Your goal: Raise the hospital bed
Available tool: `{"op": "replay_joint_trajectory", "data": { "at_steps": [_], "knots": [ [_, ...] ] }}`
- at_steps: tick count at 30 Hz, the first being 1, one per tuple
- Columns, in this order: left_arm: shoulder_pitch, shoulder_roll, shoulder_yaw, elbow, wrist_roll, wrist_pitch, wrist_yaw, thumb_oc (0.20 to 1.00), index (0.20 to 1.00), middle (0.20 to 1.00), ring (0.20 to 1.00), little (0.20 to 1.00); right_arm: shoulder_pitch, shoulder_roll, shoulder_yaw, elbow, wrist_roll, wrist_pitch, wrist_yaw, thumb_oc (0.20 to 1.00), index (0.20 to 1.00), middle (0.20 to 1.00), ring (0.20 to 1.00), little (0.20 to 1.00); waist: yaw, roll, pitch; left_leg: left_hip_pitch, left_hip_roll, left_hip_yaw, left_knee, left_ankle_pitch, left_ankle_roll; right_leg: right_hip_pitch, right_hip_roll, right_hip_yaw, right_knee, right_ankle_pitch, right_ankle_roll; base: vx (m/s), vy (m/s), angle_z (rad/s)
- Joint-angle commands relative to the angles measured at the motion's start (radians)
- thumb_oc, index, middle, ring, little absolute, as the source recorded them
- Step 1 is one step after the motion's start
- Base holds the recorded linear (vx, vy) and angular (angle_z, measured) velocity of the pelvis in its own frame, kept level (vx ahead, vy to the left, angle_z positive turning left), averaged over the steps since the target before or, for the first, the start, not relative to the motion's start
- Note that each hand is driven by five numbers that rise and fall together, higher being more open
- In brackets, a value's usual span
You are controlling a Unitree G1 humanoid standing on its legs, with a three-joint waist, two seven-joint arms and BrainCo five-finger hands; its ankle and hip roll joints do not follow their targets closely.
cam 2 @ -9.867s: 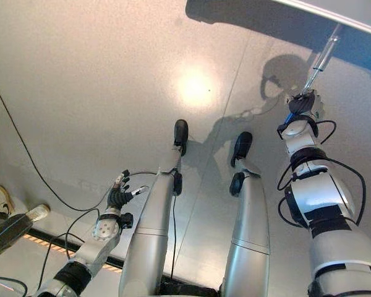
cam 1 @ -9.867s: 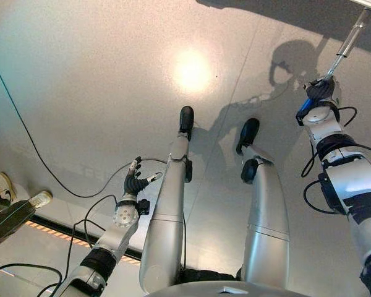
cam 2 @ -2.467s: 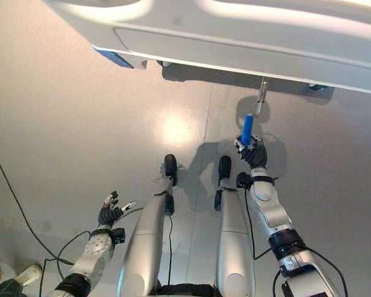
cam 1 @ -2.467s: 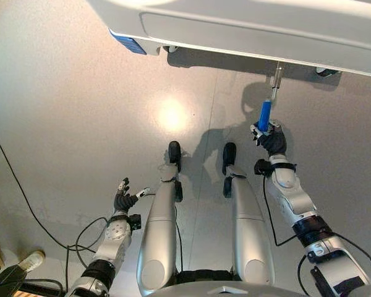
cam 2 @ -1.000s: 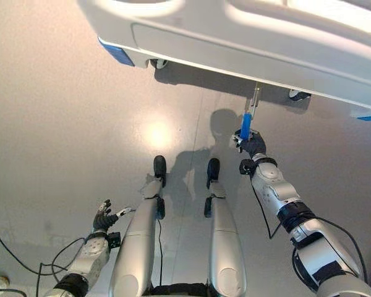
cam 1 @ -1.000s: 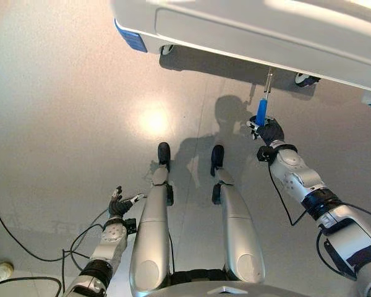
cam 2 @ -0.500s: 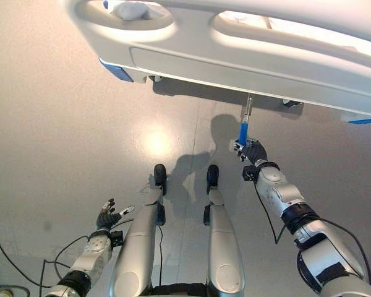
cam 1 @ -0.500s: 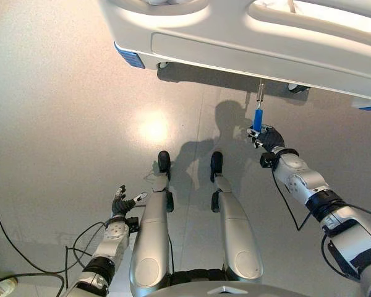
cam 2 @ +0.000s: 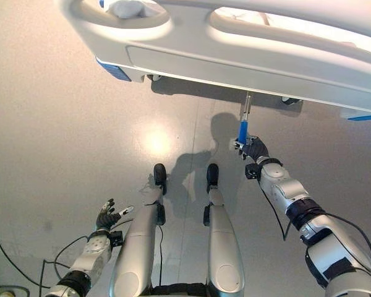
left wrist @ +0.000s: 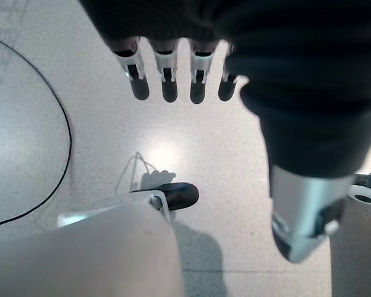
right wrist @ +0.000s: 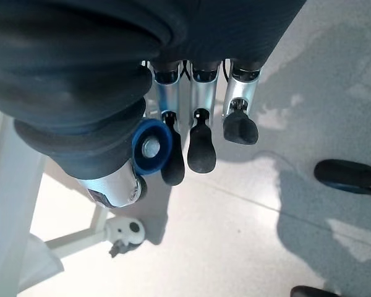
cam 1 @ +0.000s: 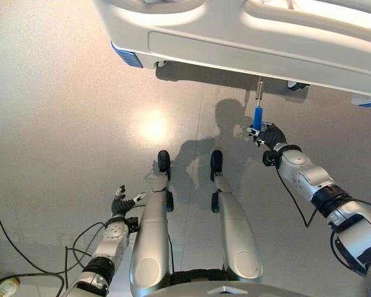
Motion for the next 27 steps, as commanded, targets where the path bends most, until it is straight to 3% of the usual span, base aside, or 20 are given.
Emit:
{"op": "replay_joint_trajectory", "data": {
  "at_steps": [1,17,27],
  "knots": [
    [0.046,0.005,-0.014,0.049,-0.010,0.000,0.002,1.000,1.000,1.000,1.000,1.000,-0.356,-0.174,-0.181,-0.067,-0.014,-0.234,-0.044,0.200,0.200,0.200,0.200,0.200,0.000,-0.084,-0.032,0.045,0.018,-0.058,0.098,-0.073,-0.080,0.017,-0.036,-0.003,0.134,-0.042,0.070,0.00,0.000,0.00],
    [0.100,0.029,-0.033,0.000,-0.015,-0.009,-0.008,1.000,1.000,1.000,1.000,1.000,-0.277,-0.266,-0.368,0.104,-0.062,-0.255,-0.144,0.200,0.200,0.200,0.200,0.200,-0.025,-0.051,-0.032,-0.010,0.029,-0.043,0.113,-0.071,-0.087,-0.073,-0.022,0.017,0.178,-0.058,0.061,0.00,-0.019,-0.02],
    [0.096,0.031,-0.059,-0.004,-0.027,-0.016,-0.016,1.000,1.000,1.000,1.000,1.000,-0.362,-0.321,-0.347,0.321,-0.083,-0.225,-0.155,0.200,0.200,0.200,0.200,0.200,-0.028,-0.029,-0.032,-0.040,0.041,-0.032,0.101,-0.056,-0.092,-0.129,-0.011,0.026,0.191,-0.056,0.058,0.00,-0.025,-0.05]
  ]
}}
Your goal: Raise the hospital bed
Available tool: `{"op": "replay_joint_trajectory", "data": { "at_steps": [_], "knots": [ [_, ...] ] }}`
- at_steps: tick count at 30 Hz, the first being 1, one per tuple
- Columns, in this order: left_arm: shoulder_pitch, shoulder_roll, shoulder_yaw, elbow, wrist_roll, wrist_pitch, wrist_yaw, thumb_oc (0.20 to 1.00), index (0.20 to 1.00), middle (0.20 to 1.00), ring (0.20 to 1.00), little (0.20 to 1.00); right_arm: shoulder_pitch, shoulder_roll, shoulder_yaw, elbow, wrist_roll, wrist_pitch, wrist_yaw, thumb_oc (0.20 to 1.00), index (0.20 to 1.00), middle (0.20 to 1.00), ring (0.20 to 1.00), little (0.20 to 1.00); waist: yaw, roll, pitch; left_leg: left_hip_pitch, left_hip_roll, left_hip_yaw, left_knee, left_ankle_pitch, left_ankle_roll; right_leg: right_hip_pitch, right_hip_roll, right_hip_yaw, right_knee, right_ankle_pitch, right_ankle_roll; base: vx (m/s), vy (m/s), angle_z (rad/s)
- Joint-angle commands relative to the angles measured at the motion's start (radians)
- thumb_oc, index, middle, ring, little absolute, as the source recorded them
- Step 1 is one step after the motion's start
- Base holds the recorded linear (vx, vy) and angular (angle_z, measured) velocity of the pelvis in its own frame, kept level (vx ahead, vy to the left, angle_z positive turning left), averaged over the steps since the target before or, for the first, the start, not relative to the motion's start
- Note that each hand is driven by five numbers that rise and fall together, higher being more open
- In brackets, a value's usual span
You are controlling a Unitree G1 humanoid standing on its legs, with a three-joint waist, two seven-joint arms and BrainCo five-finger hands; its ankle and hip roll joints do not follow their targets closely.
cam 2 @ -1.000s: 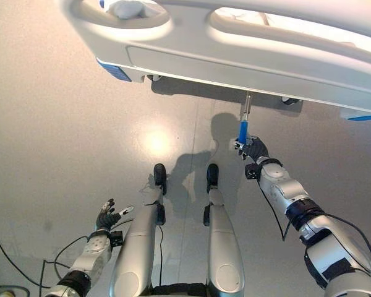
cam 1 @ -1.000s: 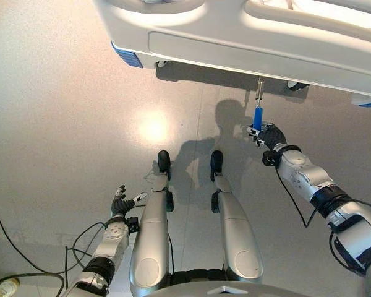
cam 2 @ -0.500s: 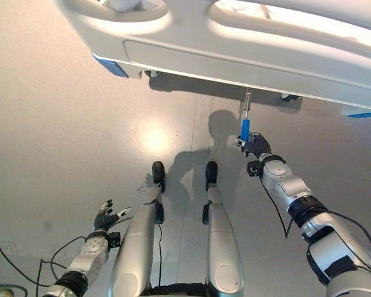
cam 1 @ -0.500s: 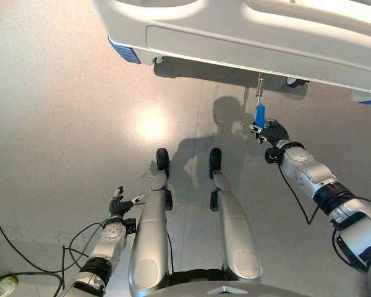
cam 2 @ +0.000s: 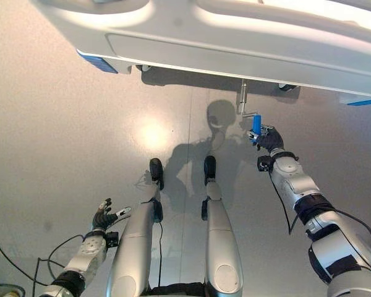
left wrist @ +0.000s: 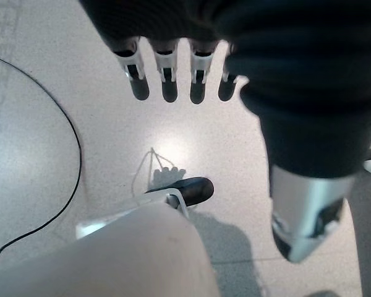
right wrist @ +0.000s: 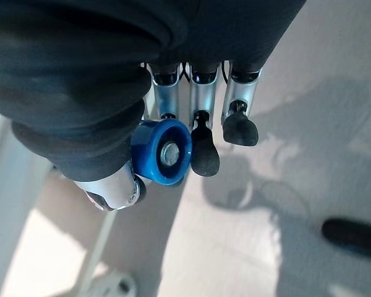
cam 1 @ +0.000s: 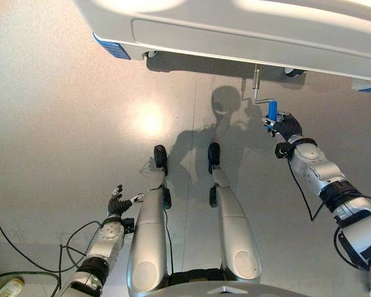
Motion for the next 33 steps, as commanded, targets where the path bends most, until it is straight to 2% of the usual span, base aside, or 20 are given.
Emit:
{"op": "replay_joint_trajectory", "data": {
  "at_steps": [1,11,16,21,24,31,33],
  "knots": [
    [0.098,-0.023,-0.020,0.006,-0.027,-0.012,-0.007,1.000,1.000,1.000,1.000,1.000,-0.294,-0.278,-0.262,0.143,-0.004,-0.154,-0.153,0.200,0.200,0.200,0.200,0.200,0.003,-0.013,-0.029,0.044,0.048,-0.074,0.106,-0.066,-0.098,-0.008,-0.002,-0.019,0.169,-0.060,0.048,0.00,-0.045,-0.10],
    [0.101,-0.011,-0.026,-0.010,-0.026,-0.026,0.007,1.000,1.000,1.000,1.000,1.000,-0.285,-0.310,-0.226,0.271,-0.136,-0.112,-0.165,0.200,0.200,0.200,0.200,0.200,0.005,0.015,-0.029,-0.013,0.048,-0.080,0.121,-0.058,-0.102,-0.078,0.003,-0.018,0.222,-0.080,0.039,0.00,-0.041,0.00],
    [0.113,-0.009,-0.025,-0.035,-0.035,-0.034,0.013,1.000,1.000,1.000,1.000,1.000,-0.241,-0.267,-0.219,0.316,-0.225,-0.088,-0.175,0.200,0.200,0.200,0.200,0.200,0.012,0.045,-0.029,-0.062,0.047,-0.079,0.134,-0.051,-0.101,-0.139,0.008,-0.015,0.258,-0.090,0.031,-0.01,-0.047,0.04],
    [0.114,-0.009,-0.031,-0.043,-0.038,-0.035,0.019,1.000,1.000,1.000,1.000,1.000,-0.231,-0.231,-0.214,0.347,-0.260,-0.077,-0.181,0.200,0.200,0.200,0.200,0.200,0.016,0.060,-0.029,-0.089,0.051,-0.077,0.142,-0.047,-0.101,-0.175,0.013,-0.016,0.278,-0.097,0.028,-0.01,-0.036,-0.01],
    [0.118,-0.006,-0.050,-0.067,-0.043,-0.036,0.014,1.000,1.000,1.000,1.000,1.000,-0.228,-0.209,-0.210,0.419,-0.272,-0.063,-0.172,0.200,0.200,0.200,0.200,0.200,0.025,0.088,-0.029,-0.125,0.054,-0.080,0.151,-0.042,-0.102,-0.216,0.015,-0.017,0.308,-0.109,0.024,-0.02,-0.055,0.01],
    [0.109,0.002,-0.071,-0.098,-0.049,-0.043,0.021,1.000,1.000,1.000,1.000,1.000,-0.230,-0.181,-0.199,0.509,-0.308,-0.047,-0.168,0.200,0.200,0.200,0.200,0.200,0.041,0.128,-0.029,-0.175,0.053,-0.084,0.179,-0.039,-0.103,-0.277,0.021,-0.016,0.356,-0.123,0.016,-0.02,-0.036,0.03],
    [0.103,0.006,-0.081,-0.131,-0.051,-0.049,0.026,1.000,1.000,1.000,1.000,1.000,-0.223,-0.163,-0.201,0.537,-0.317,-0.041,-0.174,0.200,0.200,0.200,0.200,0.200,0.049,0.150,-0.029,-0.209,0.053,-0.085,0.203,-0.042,-0.103,-0.313,0.020,-0.018,0.385,-0.131,0.010,-0.02,-0.032,0.06]
  ]
}}
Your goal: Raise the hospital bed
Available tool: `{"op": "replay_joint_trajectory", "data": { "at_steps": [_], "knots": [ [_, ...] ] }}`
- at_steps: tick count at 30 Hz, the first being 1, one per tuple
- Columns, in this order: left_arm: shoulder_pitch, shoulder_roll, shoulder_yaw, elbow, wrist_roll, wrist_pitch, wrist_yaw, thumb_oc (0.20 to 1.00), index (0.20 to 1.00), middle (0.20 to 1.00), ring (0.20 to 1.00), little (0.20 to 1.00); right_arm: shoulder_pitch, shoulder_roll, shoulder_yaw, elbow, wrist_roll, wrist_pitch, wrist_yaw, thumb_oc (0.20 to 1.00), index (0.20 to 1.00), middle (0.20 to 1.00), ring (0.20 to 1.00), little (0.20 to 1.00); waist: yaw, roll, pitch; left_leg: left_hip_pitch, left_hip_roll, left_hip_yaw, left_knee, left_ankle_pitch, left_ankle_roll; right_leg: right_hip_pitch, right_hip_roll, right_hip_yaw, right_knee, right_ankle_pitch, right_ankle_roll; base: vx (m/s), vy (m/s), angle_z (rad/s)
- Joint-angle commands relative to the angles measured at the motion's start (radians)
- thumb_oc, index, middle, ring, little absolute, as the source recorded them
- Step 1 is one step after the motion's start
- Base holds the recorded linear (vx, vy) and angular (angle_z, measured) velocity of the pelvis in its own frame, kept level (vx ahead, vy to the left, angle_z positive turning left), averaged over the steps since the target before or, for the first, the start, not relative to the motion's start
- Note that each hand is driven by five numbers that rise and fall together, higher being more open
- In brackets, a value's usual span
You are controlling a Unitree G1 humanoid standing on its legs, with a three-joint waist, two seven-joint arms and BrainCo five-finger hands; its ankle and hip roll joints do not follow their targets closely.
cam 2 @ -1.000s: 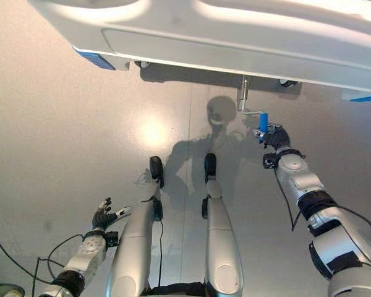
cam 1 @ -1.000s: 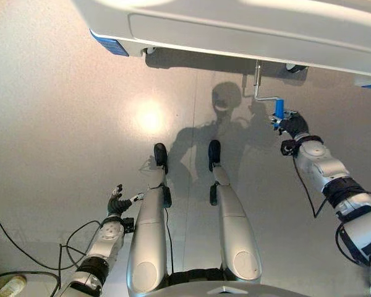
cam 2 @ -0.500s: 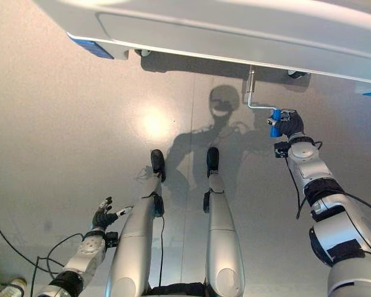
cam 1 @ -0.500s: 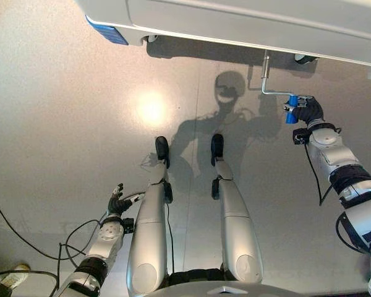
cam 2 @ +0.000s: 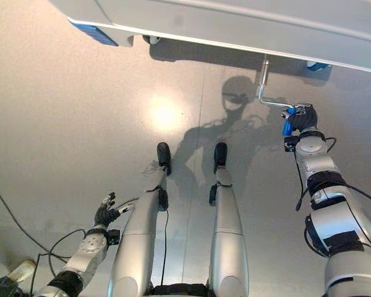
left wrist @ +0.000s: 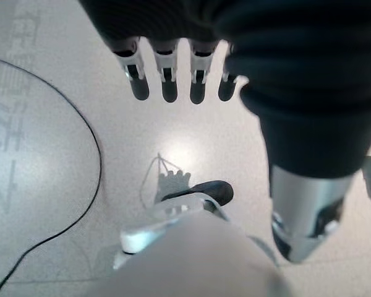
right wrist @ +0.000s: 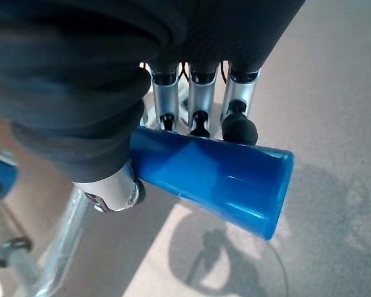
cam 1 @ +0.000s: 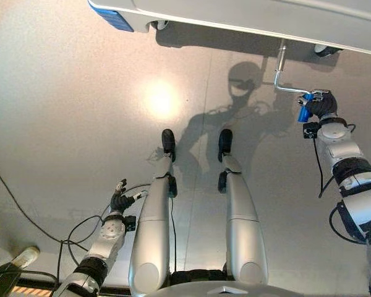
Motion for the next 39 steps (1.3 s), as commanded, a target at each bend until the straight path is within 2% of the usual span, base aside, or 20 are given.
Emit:
{"op": "replay_joint_trajectory", "data": {
  "at_steps": [1,3,4,5,6,9,10,11,18,22,28,30,39],
  "knots": [
    [0.086,-0.032,-0.007,-0.037,-0.029,-0.016,0.018,1.000,1.000,1.000,1.000,1.000,-0.009,-0.175,-0.088,0.148,-0.005,0.024,-0.117,0.200,0.200,0.200,0.200,0.200,-0.026,0.096,-0.025,-0.030,0.059,-0.101,0.118,-0.038,-0.089,-0.017,0.035,-0.036,0.079,-0.016,0.030,-0.02,-0.016,0.03],
    [0.080,-0.031,-0.019,-0.067,-0.036,-0.021,0.023,1.000,1.000,1.000,1.000,1.000,0.008,-0.157,-0.103,0.195,-0.011,0.034,-0.118,0.200,0.200,0.200,0.200,0.200,-0.015,0.119,-0.025,-0.061,0.056,-0.105,0.143,-0.043,-0.087,-0.055,0.037,-0.035,0.110,-0.027,0.026,0.02,-0.014,0.04],
    [0.100,-0.031,-0.029,-0.074,-0.038,-0.022,0.023,1.000,1.000,1.000,1.000,1.000,0.034,-0.144,-0.101,0.214,-0.014,0.038,-0.120,0.200,0.200,0.200,0.200,0.200,-0.012,0.127,-0.025,-0.036,0.054,-0.109,0.166,-0.080,-0.089,-0.031,0.036,-0.033,0.136,-0.067,0.028,-0.02,-0.029,0.04],
    [0.077,-0.028,-0.024,-0.088,-0.037,-0.023,0.026,1.000,1.000,1.000,1.000,1.000,0.021,-0.143,-0.112,0.219,-0.020,0.041,-0.124,0.200,0.200,0.200,0.200,0.200,-0.006,0.135,-0.025,-0.088,0.055,-0.106,0.167,-0.049,-0.085,-0.078,0.035,-0.037,0.136,-0.040,0.021,0.04,-0.030,0.05],
    [0.098,-0.029,-0.035,-0.091,-0.038,-0.022,0.028,1.000,1.000,1.000,1.000,1.000,0.045,-0.134,-0.111,0.227,-0.019,0.041,-0.125,0.200,0.200,0.200,0.200,0.200,-0.006,0.140,-0.025,-0.059,0.053,-0.111,0.186,-0.083,-0.089,-0.053,0.032,-0.035,0.163,-0.076,0.024,-0.02,-0.035,0.04],
    [0.096,-0.026,-0.048,-0.100,-0.033,-0.018,0.032,1.000,1.000,1.000,1.000,1.000,0.066,-0.113,-0.124,0.258,-0.026,0.049,-0.131,0.200,0.200,0.200,0.200,0.200,0.005,0.157,-0.025,-0.089,0.051,-0.115,0.200,-0.084,-0.087,-0.086,0.027,-0.039,0.190,-0.084,0.022,-0.01,-0.020,0.10],
    [0.073,-0.023,-0.048,-0.108,-0.030,-0.018,0.036,1.000,1.000,1.000,1.000,1.000,0.050,-0.111,-0.129,0.270,-0.034,0.052,-0.134,0.200,0.200,0.200,0.200,0.200,0.011,0.165,-0.025,-0.135,0.051,-0.113,0.198,-0.051,-0.083,-0.129,0.027,-0.043,0.185,-0.054,0.017,-0.02,-0.007,0.13],
    [0.088,-0.023,-0.060,-0.109,-0.029,-0.017,0.035,1.000,1.000,1.000,1.000,1.000,0.068,-0.099,-0.122,0.281,-0.045,0.054,-0.138,0.200,0.200,0.200,0.200,0.200,0.014,0.170,-0.025,-0.119,0.049,-0.117,0.216,-0.076,-0.086,-0.112,0.027,-0.040,0.205,-0.081,0.019,-0.03,-0.001,0.10],
    [0.088,-0.023,-0.111,-0.148,-0.009,-0.015,0.042,1.000,1.000,1.000,1.000,1.000,0.099,-0.038,-0.114,0.316,-0.113,0.068,-0.166,0.200,0.200,0.200,0.200,0.200,0.039,0.206,-0.025,-0.194,0.036,-0.140,0.290,-0.098,-0.084,-0.167,0.008,-0.052,0.278,-0.112,0.016,0.00,-0.008,0.08],
    [0.071,-0.025,-0.114,-0.149,0.000,-0.012,0.049,1.000,1.000,1.000,1.000,1.000,0.086,0.008,-0.099,0.296,-0.128,0.067,-0.172,0.200,0.200,0.200,0.200,0.200,0.050,0.216,-0.025,-0.244,0.024,-0.147,0.316,-0.092,-0.080,-0.206,0.000,-0.059,0.299,-0.105,0.015,-0.01,0.018,0.14],
    [0.071,-0.022,-0.127,-0.143,-0.001,-0.012,0.059,1.000,1.000,1.000,1.000,1.000,0.050,0.075,-0.065,0.297,-0.167,0.080,-0.166,0.200,0.200,0.200,0.200,0.200,0.070,0.229,-0.025,-0.271,0.012,-0.156,0.367,-0.118,-0.074,-0.218,-0.013,-0.064,0.333,-0.124,0.018,0.00,0.039,0.05],
    [0.056,-0.026,-0.133,-0.146,0.003,-0.011,0.059,1.000,1.000,1.000,1.000,1.000,0.030,0.086,-0.054,0.292,-0.181,0.080,-0.167,0.200,0.200,0.200,0.200,0.200,0.076,0.232,-0.025,-0.300,0.008,-0.157,0.378,-0.110,-0.073,-0.240,-0.021,-0.069,0.341,-0.114,0.018,0.00,0.050,0.06],
    [0.048,-0.025,-0.155,-0.150,0.021,-0.008,0.070,1.000,1.000,1.000,1.000,1.000,-0.010,0.133,-0.043,0.280,-0.180,0.078,-0.161,0.200,0.200,0.200,0.200,0.200,0.104,0.259,-0.025,-0.326,-0.016,-0.165,0.437,-0.142,-0.066,-0.242,-0.050,-0.073,0.385,-0.142,0.026,0.01,0.059,0.09]
  ]
}}
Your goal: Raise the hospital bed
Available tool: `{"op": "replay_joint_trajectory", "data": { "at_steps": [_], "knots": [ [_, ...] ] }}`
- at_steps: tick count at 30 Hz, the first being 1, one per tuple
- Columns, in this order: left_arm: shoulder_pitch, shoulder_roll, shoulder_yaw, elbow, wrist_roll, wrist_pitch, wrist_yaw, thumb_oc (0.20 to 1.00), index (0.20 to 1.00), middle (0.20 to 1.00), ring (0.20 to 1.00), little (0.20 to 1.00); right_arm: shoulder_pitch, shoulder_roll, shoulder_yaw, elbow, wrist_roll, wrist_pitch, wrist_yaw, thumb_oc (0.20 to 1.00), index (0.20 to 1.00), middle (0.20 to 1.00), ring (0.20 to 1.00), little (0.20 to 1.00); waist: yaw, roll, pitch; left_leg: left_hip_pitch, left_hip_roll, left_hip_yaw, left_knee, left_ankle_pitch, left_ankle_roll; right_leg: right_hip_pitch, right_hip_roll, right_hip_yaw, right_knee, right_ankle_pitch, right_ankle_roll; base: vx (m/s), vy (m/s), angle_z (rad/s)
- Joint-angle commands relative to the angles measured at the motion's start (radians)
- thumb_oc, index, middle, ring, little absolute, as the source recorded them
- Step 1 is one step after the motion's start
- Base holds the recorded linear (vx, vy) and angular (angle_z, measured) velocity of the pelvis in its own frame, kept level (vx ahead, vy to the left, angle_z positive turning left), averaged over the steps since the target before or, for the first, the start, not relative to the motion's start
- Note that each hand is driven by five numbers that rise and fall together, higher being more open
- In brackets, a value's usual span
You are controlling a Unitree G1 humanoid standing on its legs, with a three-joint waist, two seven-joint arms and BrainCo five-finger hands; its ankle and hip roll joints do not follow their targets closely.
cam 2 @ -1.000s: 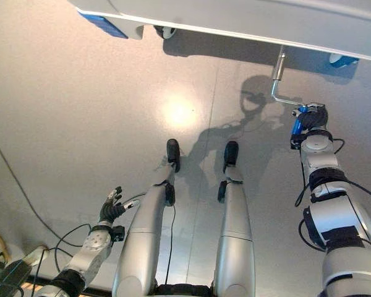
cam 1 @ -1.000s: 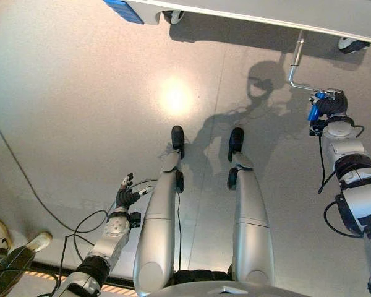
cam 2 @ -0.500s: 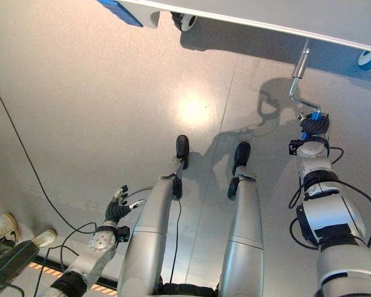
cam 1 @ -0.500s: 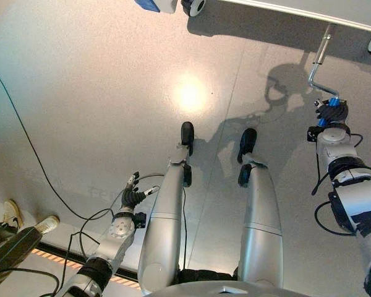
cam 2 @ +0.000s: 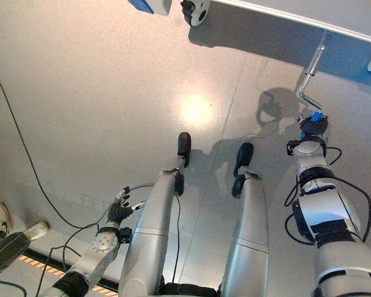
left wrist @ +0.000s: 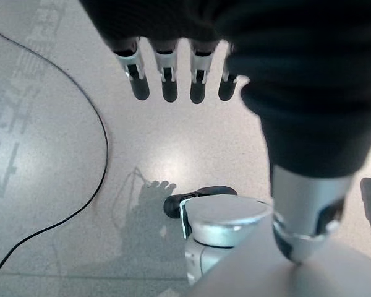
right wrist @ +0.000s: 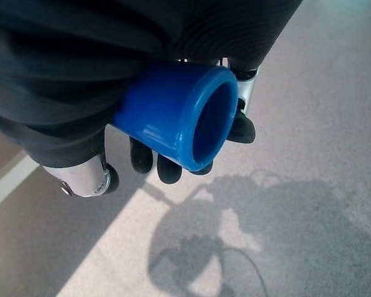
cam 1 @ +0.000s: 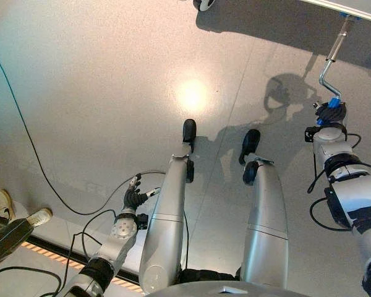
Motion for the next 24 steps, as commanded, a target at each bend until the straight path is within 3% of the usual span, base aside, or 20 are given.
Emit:
{"op": "replay_joint_trajectory", "data": {
  "at_steps": [1,14,24],
  "knots": [
    [0.031,-0.025,-0.038,-0.010,0.026,-0.001,0.019,1.000,1.000,1.000,1.000,1.000,0.079,0.024,0.060,0.027,-0.031,0.020,0.027,0.200,0.200,0.200,0.200,0.200,-0.002,0.134,-0.014,-0.041,0.001,-0.024,0.073,-0.050,-0.009,0.000,-0.012,0.006,-0.026,0.028,0.091,0.02,0.057,0.01],
    [0.007,-0.005,-0.047,-0.017,0.037,-0.017,0.022,1.000,1.000,1.000,1.000,1.000,-0.061,0.033,0.156,0.007,-0.132,0.031,0.062,0.200,0.200,0.200,0.200,0.200,0.043,0.170,-0.014,-0.086,-0.042,-0.036,0.121,-0.070,0.004,-0.016,-0.059,0.002,0.020,0.005,0.103,0.02,0.056,0.09],
    [-0.015,-0.006,-0.058,0.006,0.044,-0.016,0.024,1.000,1.000,1.000,1.000,1.000,-0.129,0.079,0.202,-0.068,-0.136,0.005,0.061,0.200,0.200,0.200,0.200,0.200,0.055,0.180,-0.014,-0.101,-0.064,-0.039,0.136,-0.079,0.006,-0.017,-0.082,0.001,0.037,-0.005,0.109,0.03,0.043,0.12]
  ]
}}
